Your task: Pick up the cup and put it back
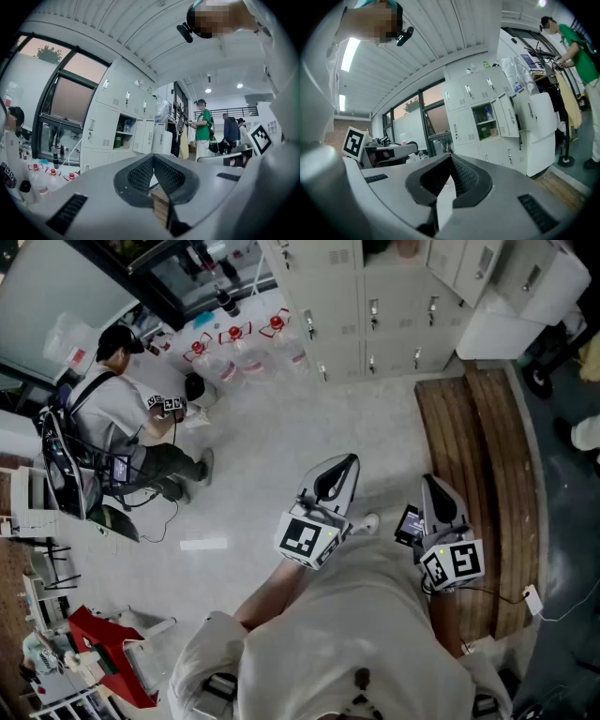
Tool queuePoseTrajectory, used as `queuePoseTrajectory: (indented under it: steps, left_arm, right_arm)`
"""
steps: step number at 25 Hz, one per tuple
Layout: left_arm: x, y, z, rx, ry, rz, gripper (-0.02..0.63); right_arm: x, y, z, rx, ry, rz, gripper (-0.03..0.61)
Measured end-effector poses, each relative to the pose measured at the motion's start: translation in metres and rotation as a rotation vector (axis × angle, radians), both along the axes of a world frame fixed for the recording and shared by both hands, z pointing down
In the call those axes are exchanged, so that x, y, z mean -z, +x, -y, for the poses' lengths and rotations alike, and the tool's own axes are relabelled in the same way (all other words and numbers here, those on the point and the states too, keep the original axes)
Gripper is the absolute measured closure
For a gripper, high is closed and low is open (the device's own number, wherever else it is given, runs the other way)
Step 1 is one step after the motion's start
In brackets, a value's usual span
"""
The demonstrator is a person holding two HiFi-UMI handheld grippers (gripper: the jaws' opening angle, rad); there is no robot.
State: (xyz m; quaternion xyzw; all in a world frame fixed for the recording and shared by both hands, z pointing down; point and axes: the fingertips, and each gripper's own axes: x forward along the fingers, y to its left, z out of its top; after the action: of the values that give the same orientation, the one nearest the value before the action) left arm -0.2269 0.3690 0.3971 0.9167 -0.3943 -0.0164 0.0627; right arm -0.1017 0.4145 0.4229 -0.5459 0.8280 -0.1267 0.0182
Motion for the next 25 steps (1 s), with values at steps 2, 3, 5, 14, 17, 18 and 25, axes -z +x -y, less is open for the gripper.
queuePoseTrajectory:
  steps: [2, 3, 5, 14, 17, 18, 25]
  left_arm:
    - [0.002, -0.002, 0.001, 0.013, 0.002, -0.002, 0.604]
    - [0.002, -0.002, 0.001, 0.019, 0.004, -0.003, 0.605]
    - [0.002, -0.003, 0.002, 0.029, 0.008, -0.007, 0.604]
    - [0.001, 0.005, 0.004, 0.013, 0.001, -0.003, 0.604]
    - [0.000, 0.009, 0.005, 0.002, 0.004, -0.001, 0.604]
    - [0.000, 0.011, 0.005, -0.002, 0.004, 0.000, 0.605]
    - [-0.002, 0.018, 0.017, -0.031, 0.001, -0.001, 0.604]
  right_arm:
    - [0.002, 0.000, 0.001, 0.003, 0.003, -0.003, 0.554]
    - [0.002, 0.000, 0.001, 0.004, 0.004, -0.003, 0.554]
    - [0.001, 0.000, 0.001, 0.005, 0.003, -0.002, 0.554]
    - [0.000, 0.005, 0.001, -0.008, 0.000, 0.005, 0.554]
    - [0.001, 0.009, 0.000, -0.016, 0.003, 0.020, 0.554]
    - [0.001, 0.011, 0.000, -0.018, 0.004, 0.026, 0.554]
    - [-0.002, 0.014, 0.008, -0.037, -0.008, 0.036, 0.554]
